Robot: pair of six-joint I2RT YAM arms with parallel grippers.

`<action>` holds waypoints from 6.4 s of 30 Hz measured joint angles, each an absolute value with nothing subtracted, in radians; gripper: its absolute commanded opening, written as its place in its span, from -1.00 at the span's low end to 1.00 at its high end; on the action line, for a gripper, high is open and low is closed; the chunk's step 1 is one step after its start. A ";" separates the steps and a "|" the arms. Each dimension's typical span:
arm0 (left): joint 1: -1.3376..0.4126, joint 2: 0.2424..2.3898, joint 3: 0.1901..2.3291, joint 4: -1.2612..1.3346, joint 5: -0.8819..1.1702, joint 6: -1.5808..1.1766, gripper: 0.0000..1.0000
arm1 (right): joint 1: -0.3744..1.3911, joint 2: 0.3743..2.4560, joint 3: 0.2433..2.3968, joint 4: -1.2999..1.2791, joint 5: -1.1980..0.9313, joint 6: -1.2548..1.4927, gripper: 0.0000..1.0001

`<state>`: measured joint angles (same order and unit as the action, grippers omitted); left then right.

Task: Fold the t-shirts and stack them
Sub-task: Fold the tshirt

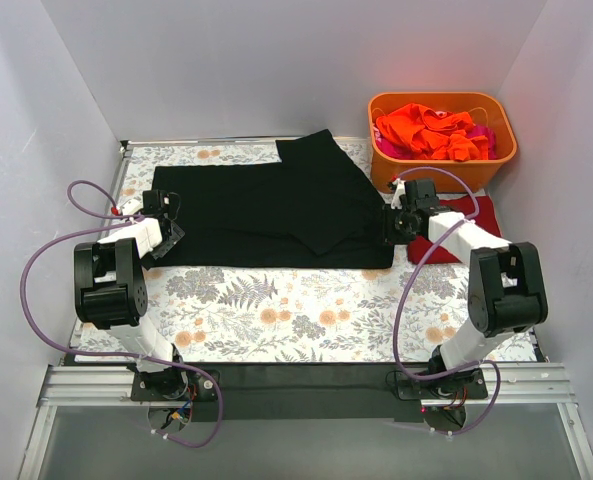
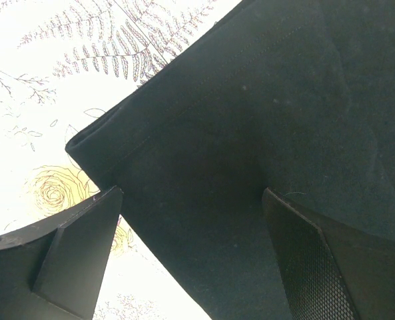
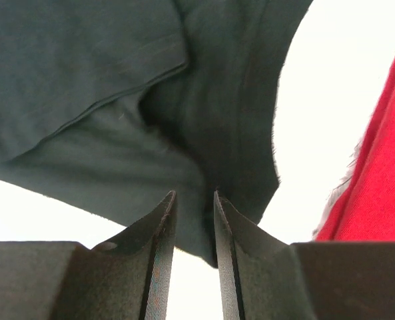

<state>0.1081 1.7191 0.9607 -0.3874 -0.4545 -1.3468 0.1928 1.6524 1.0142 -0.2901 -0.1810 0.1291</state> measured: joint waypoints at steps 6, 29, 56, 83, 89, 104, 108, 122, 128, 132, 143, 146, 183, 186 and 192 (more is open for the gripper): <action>0.108 1.719 0.961 -0.387 -0.455 -1.347 0.60 | 0.169 1.586 0.940 -0.289 -0.224 0.152 -0.37; 0.138 1.663 0.892 -0.389 -0.488 -1.417 0.54 | 0.098 1.446 0.677 -0.268 -0.261 0.220 -0.97; -0.032 1.113 0.752 -0.573 -0.430 -1.382 0.92 | 0.589 1.291 0.895 -0.384 -0.020 0.070 -0.28; -0.141 1.013 0.567 -0.407 -0.174 -1.259 0.93 | 0.875 1.716 1.095 -0.422 0.139 -0.195 -0.50; -0.141 1.015 0.567 -0.406 -0.174 -1.259 0.93 | 0.894 1.729 1.118 -0.446 0.155 -0.211 -0.63; -0.141 1.026 0.567 -0.406 -0.173 -1.256 0.93 | 0.916 1.757 1.137 -0.477 0.162 -0.215 -0.52; -0.141 1.026 0.567 -0.406 -0.172 -1.256 0.93 | 0.923 1.771 1.137 -0.477 0.163 -0.214 -0.52; -0.141 1.027 0.567 -0.406 -0.171 -1.256 0.93 | 0.931 1.789 1.221 -0.518 0.318 -0.245 -0.97; -0.141 1.027 0.567 -0.406 -0.171 -1.256 0.93 | 0.931 1.858 1.367 -0.520 0.405 -0.311 -0.97; -0.141 1.027 0.567 -0.406 -0.171 -1.256 0.93 | 0.931 1.934 1.443 -0.522 0.456 -0.366 -0.97; -0.141 1.027 0.567 -0.406 -0.167 -1.256 0.93 | 0.929 2.106 1.596 -0.518 0.571 -0.485 -0.93; -0.141 1.027 0.567 -0.406 -0.167 -1.256 0.93 | 0.929 2.123 1.623 -0.506 0.591 -0.508 -0.93; -0.141 1.052 0.567 -0.406 -0.164 -1.256 0.93 | 0.991 2.169 1.632 -0.313 0.704 -0.741 -0.83; -0.141 1.052 0.567 -0.406 -0.164 -1.256 0.93 | 0.993 2.169 1.632 -0.310 0.705 -0.747 -0.82; -0.141 1.052 0.567 -0.406 -0.164 -1.256 0.93 | 1.005 2.188 1.632 -0.292 0.709 -0.764 -0.79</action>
<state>-0.1413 1.0515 0.5667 -0.4061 -0.1638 -1.2560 1.0050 2.1883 1.6318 -0.2916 0.7086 -0.7639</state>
